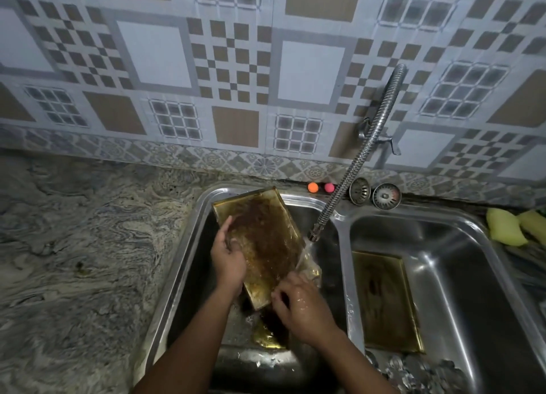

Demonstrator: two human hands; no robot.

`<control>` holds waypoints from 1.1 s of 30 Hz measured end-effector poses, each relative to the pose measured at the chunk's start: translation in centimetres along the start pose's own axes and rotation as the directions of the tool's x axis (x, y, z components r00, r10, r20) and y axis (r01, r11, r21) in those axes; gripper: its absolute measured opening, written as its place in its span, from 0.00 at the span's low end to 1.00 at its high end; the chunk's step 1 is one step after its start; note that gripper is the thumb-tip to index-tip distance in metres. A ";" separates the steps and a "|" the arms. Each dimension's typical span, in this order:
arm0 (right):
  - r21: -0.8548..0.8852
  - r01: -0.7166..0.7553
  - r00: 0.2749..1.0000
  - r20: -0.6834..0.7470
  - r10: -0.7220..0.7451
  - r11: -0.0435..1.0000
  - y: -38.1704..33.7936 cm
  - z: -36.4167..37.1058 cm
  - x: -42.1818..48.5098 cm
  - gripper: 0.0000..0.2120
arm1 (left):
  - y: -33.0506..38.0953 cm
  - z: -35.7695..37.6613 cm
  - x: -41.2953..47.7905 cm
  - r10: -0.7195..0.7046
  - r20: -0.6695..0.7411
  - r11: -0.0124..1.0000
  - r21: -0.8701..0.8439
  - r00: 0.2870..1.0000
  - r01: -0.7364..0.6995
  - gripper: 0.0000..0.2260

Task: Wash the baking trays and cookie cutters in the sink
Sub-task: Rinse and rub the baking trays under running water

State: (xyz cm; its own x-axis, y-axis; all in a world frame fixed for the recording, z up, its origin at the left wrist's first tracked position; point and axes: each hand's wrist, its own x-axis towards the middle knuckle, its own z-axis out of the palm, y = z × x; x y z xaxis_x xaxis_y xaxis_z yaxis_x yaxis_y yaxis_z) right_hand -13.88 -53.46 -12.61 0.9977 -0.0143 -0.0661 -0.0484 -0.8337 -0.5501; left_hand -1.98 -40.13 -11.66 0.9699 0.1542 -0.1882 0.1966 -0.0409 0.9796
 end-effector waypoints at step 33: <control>-0.001 -0.358 0.927 0.124 0.355 0.934 2.5 -4.8 3.7 0.30 | -3.1 -1.7 -1.9 -0.429 0.160 0.892 -0.079 0.889 0.445 0.28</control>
State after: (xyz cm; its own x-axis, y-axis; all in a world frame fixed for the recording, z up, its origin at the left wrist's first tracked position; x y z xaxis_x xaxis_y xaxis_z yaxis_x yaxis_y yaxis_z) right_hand -10.12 -58.24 -10.25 0.9014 -0.2410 -0.3596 -0.4021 -0.7739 -0.4892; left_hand -4.63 -38.66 -14.21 0.8010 -0.0036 -0.5987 0.5953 0.1104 0.7958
